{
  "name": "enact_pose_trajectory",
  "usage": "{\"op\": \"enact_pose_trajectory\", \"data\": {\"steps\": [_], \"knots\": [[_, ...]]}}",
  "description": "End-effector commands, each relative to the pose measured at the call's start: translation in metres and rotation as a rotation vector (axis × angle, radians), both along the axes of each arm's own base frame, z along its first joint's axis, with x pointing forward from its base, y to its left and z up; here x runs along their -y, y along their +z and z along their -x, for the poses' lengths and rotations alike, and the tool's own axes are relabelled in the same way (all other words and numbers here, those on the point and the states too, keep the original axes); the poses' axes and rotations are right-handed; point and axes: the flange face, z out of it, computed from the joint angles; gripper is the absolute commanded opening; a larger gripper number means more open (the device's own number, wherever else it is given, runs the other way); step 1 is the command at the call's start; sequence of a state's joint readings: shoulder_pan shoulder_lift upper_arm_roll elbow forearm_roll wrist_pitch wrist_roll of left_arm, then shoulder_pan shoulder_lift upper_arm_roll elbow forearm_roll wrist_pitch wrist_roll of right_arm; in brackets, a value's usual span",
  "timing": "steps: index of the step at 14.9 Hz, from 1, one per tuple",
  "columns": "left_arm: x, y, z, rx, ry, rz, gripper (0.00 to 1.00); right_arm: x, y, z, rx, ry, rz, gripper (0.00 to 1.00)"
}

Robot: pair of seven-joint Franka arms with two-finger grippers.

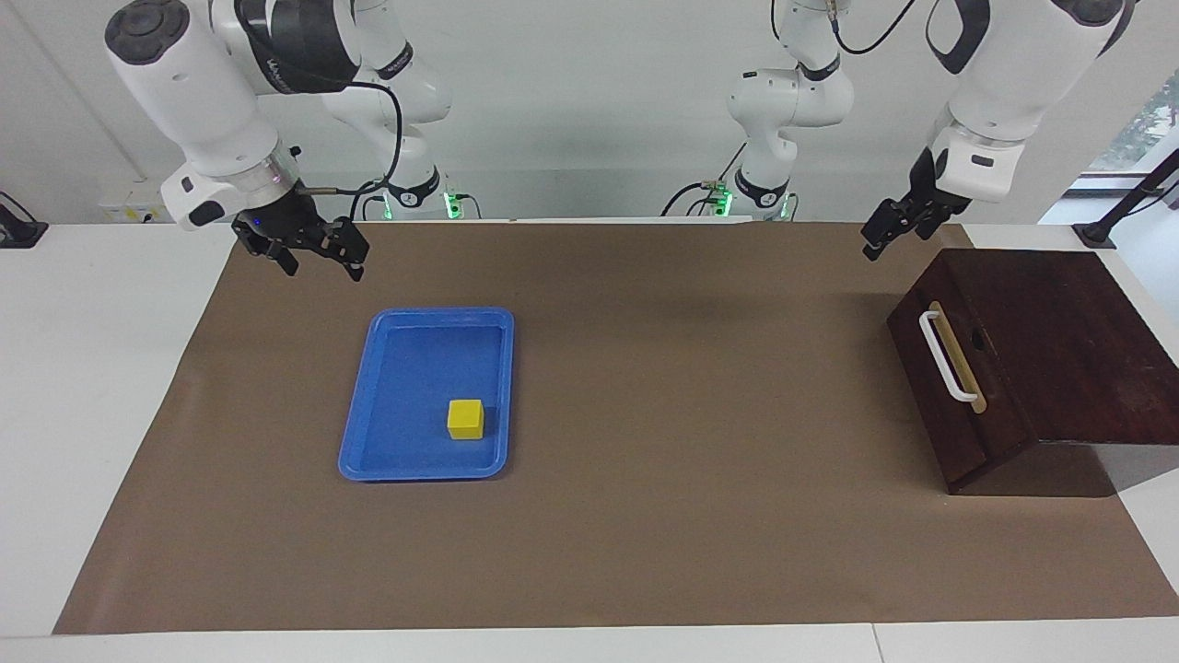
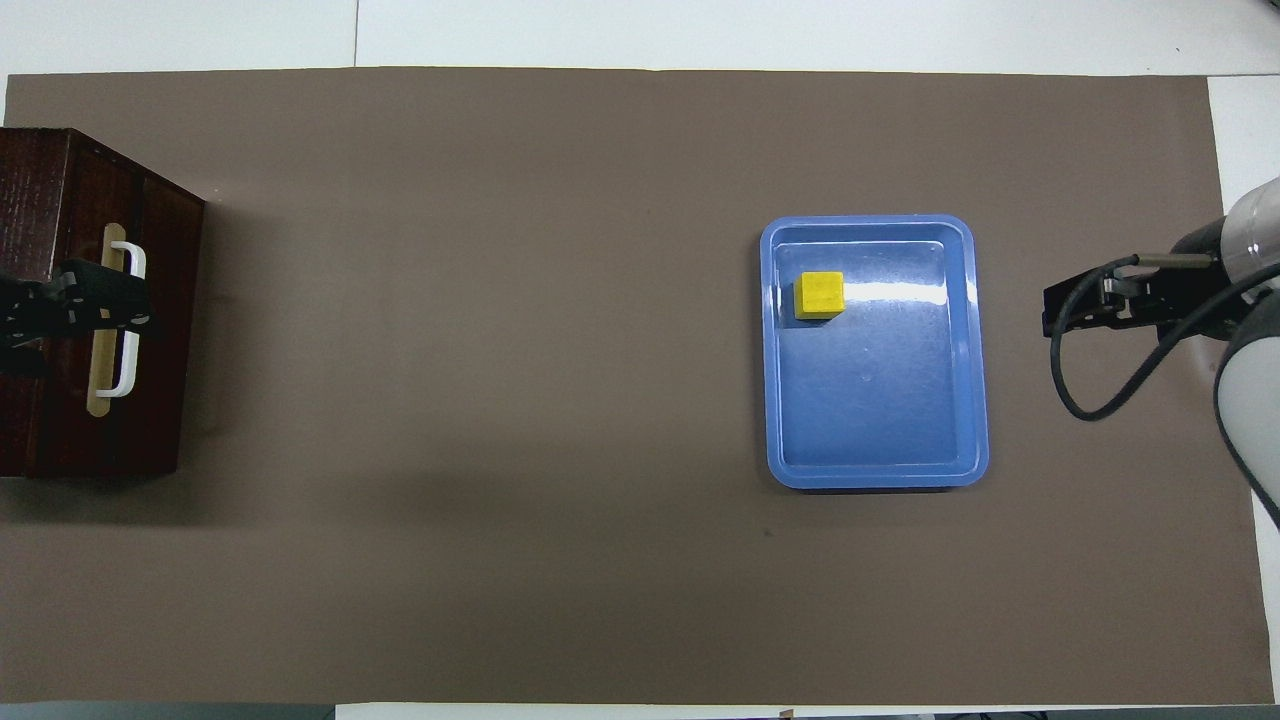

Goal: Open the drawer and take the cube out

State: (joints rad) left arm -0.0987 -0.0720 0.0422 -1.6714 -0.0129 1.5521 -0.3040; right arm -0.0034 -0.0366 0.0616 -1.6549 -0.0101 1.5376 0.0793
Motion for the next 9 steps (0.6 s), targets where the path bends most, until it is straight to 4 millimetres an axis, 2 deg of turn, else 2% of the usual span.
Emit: {"op": "enact_pose_trajectory", "data": {"steps": [1,2,3,4,5,6,9], "knots": [[0.005,0.001,0.007,-0.022,-0.027,0.016,1.0,0.007,0.023,0.018,-0.025,0.068,0.013,1.0],[0.01,0.001,0.007,-0.014,-0.022,0.017,1.0,0.009,0.027,0.019,-0.037,0.062,0.008,1.0],[0.024,0.002,0.007,-0.008,-0.029,0.014,1.0,0.007,0.026,0.02,-0.048,0.063,0.009,1.0],[0.037,0.002,0.008,-0.009,-0.054,0.008,1.0,0.006,0.022,0.021,-0.057,0.063,0.01,1.0],[0.039,0.003,0.008,-0.003,-0.051,0.01,1.0,0.007,0.015,0.022,-0.074,0.061,0.01,1.0],[0.049,0.003,0.009,-0.003,-0.068,0.011,1.0,0.01,0.008,0.021,-0.089,0.052,0.014,1.0],[0.055,0.005,0.007,0.02,-0.098,0.014,1.0,0.012,0.006,0.018,-0.089,0.028,0.012,1.0]]}}
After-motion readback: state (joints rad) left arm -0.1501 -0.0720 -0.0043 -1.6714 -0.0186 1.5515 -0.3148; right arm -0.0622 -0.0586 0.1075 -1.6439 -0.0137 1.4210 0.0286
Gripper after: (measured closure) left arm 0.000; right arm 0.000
